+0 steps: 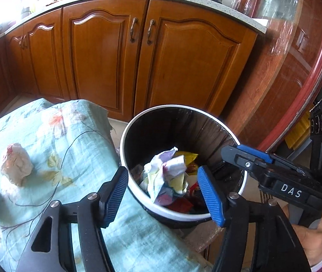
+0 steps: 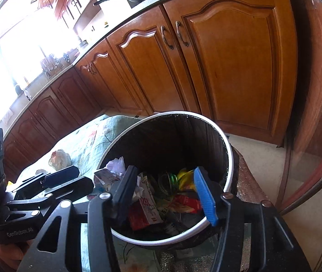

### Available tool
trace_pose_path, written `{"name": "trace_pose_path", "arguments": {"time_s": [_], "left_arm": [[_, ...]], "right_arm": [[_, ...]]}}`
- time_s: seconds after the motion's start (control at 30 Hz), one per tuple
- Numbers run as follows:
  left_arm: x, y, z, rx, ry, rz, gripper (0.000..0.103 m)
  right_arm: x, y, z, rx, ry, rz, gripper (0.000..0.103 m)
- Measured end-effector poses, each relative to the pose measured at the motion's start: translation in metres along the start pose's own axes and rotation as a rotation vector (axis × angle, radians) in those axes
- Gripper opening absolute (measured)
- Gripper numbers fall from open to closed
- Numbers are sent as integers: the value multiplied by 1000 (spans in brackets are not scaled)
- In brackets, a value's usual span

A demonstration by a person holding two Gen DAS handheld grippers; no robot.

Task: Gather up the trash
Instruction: 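Move both tools back toward the white plastic bag and paper cup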

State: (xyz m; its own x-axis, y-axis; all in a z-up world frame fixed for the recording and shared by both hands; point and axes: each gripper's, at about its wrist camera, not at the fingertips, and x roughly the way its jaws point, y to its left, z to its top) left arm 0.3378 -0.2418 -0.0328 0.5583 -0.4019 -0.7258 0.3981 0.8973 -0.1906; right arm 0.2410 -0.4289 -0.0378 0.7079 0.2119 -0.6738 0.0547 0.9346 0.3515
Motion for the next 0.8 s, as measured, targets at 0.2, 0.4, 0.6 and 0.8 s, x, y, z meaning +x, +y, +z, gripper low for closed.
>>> {"name": "trace_pose_path", "arguments": {"time_s": [0.2,0.4,0.6,0.8], "left_arm": [[-25,16,-18,-68,-36,15,79],[-50,43,-46,-157,-55,26,79],[-82,72,-79,-233,-63,47,79],[-117,102,-108,-305,-88,87,79]], "right_arm": [[-14,1,-8,26,-36,18,82],[-24,16,-24,39,-56,46,91],[-29,50,-43,-11,-64,75,92],[-24,83,-58,-55,-46,102,93]]}}
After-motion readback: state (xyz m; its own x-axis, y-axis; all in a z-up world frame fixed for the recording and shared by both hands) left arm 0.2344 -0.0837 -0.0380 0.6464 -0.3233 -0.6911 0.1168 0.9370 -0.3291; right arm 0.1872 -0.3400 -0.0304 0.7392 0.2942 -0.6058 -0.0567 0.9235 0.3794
